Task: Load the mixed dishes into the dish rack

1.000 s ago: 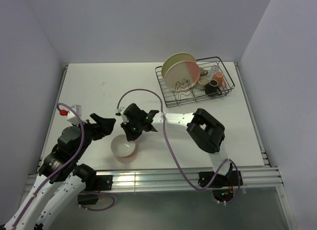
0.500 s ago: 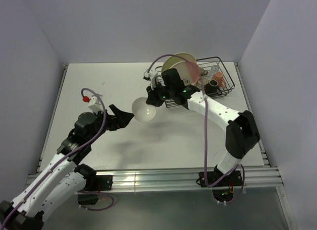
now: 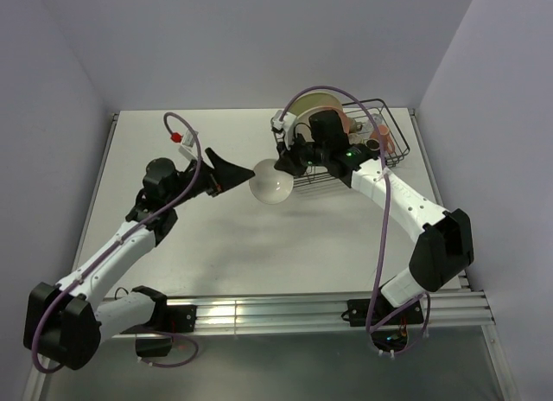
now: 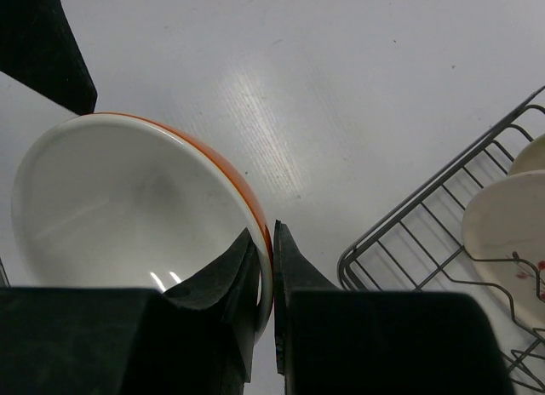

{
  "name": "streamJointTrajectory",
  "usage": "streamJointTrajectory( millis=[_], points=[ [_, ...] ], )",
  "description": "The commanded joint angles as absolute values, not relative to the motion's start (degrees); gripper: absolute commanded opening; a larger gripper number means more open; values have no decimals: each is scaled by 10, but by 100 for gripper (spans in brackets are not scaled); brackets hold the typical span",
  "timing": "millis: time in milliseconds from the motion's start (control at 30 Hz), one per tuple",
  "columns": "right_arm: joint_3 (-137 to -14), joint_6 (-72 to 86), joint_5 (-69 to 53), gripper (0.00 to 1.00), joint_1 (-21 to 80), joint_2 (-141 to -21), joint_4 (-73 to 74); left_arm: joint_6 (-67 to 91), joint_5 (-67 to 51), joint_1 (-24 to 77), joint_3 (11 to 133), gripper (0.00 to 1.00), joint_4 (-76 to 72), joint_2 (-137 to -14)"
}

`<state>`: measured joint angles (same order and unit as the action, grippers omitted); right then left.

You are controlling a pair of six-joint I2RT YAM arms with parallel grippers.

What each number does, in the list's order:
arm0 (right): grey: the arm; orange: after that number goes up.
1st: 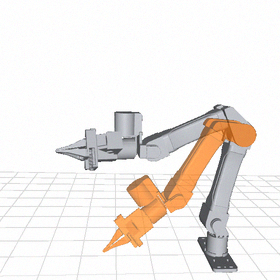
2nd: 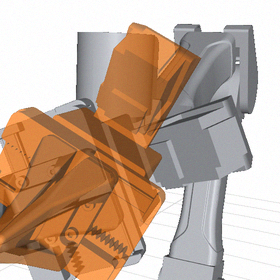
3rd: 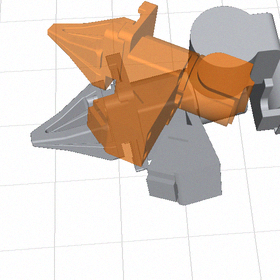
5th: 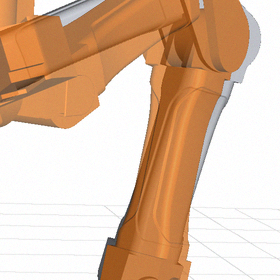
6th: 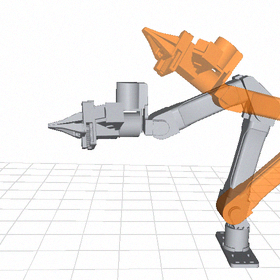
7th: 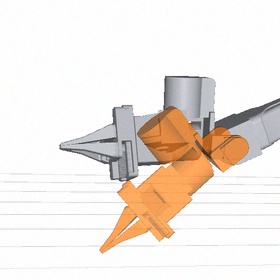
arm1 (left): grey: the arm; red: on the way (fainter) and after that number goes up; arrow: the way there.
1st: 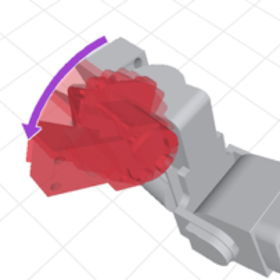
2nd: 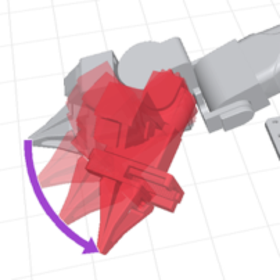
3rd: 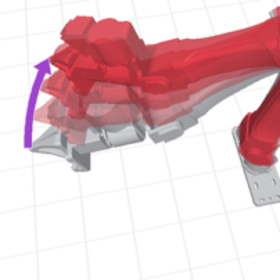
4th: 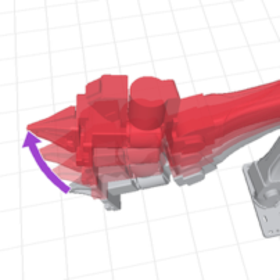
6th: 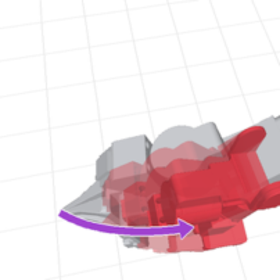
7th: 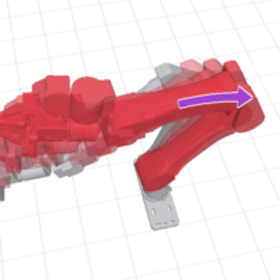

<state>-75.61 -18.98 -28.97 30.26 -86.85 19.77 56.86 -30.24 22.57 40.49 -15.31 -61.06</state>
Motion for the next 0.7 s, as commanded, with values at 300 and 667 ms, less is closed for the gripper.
streamJointTrajectory(
  millis=[300, 667],
  points=[
    [-779, -182, -372, 0, 287, -849, 203, 519, -428, 223, 457, 97, -175, -686],
    [-784, -162, -410, 0, 283, -851, 201, 483, -432, 225, 499, 94, -139, -742]
  ],
)
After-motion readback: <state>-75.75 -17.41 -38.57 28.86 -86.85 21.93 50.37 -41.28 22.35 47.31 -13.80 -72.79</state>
